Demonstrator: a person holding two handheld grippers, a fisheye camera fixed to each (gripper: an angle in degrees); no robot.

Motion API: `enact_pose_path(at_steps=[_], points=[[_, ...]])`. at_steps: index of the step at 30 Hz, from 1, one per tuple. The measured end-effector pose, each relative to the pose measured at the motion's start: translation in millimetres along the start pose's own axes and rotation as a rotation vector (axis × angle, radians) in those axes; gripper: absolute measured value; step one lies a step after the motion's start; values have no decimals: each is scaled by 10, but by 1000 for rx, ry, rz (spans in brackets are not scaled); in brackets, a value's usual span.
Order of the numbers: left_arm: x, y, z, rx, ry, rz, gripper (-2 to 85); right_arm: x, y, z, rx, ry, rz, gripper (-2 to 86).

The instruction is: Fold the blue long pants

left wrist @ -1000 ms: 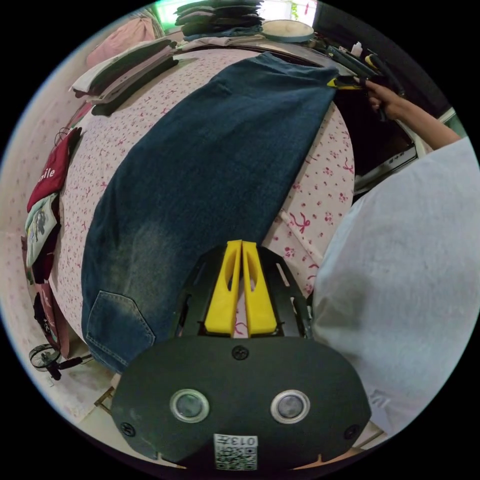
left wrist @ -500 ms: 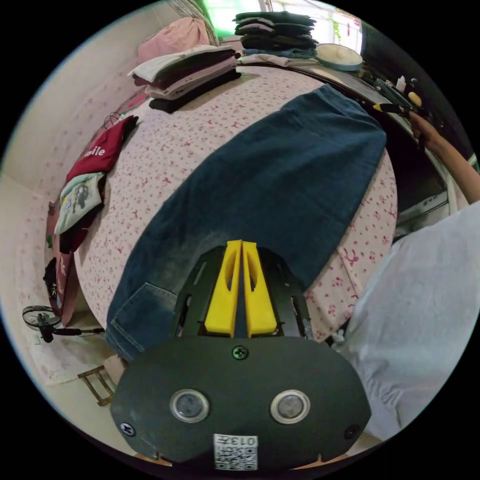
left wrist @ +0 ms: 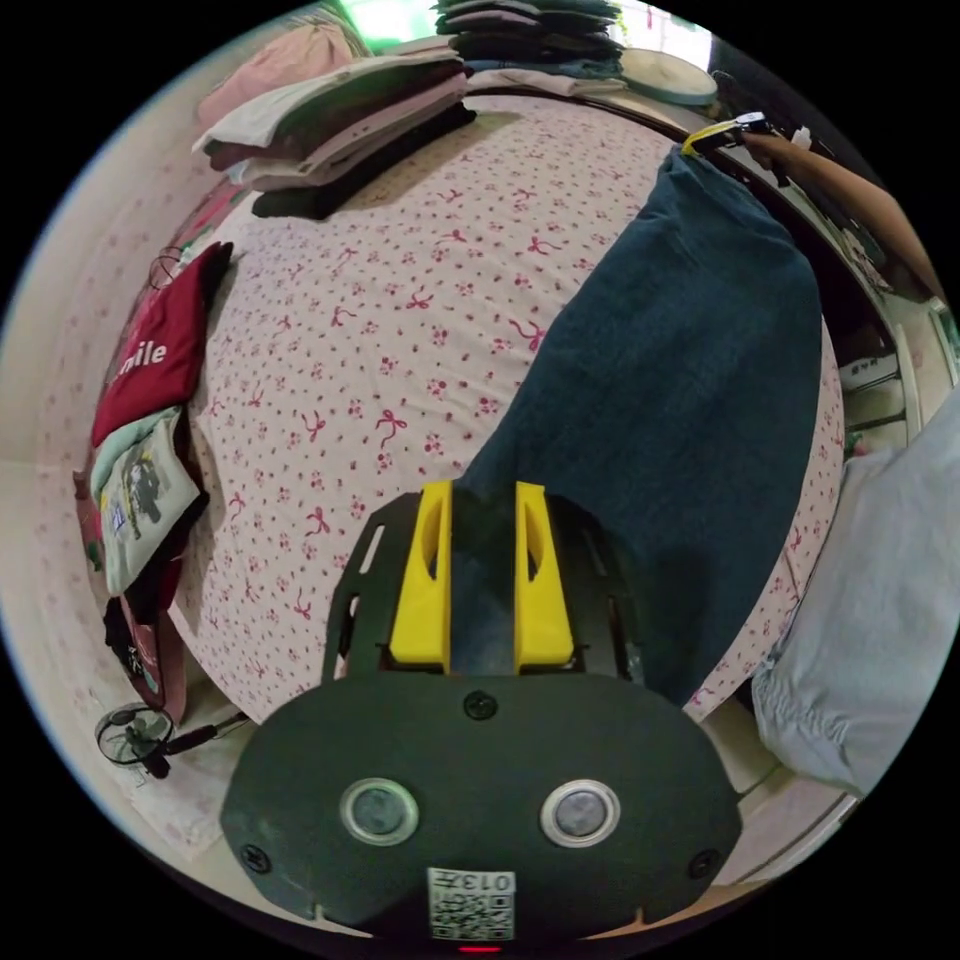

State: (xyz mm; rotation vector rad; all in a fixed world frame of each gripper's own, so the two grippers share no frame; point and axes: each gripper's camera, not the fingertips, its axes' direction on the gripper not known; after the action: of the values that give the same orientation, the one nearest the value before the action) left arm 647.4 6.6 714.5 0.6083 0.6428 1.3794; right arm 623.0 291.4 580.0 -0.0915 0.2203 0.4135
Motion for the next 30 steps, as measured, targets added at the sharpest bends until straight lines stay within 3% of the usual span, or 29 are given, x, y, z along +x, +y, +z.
enact_pose_path(at_steps=[7,12,16,19,22,26,30], points=[[-123,-113,168,-16,70,1,45,43,-452,155,-58,-145,-3,90],[22,-3,-109,34,-49,-4,14,-477,-548,-105,-14,143,-214,65],[91,221,-141,138,-105,-109,10,-393,-417,-256,109,130,-124,59],[207,97,46,105,-222,-100,12,-484,-554,138,-16,140,-136,70],[168,121,-116,84,-225,-112,13,-472,-722,99,6,84,-11,78],[-97,535,-402,156,-207,-293,17,-757,-761,-299,199,233,-2,79],[-436,756,-504,178,-166,-422,24,-1528,-1045,-361,246,-48,-267,83]])
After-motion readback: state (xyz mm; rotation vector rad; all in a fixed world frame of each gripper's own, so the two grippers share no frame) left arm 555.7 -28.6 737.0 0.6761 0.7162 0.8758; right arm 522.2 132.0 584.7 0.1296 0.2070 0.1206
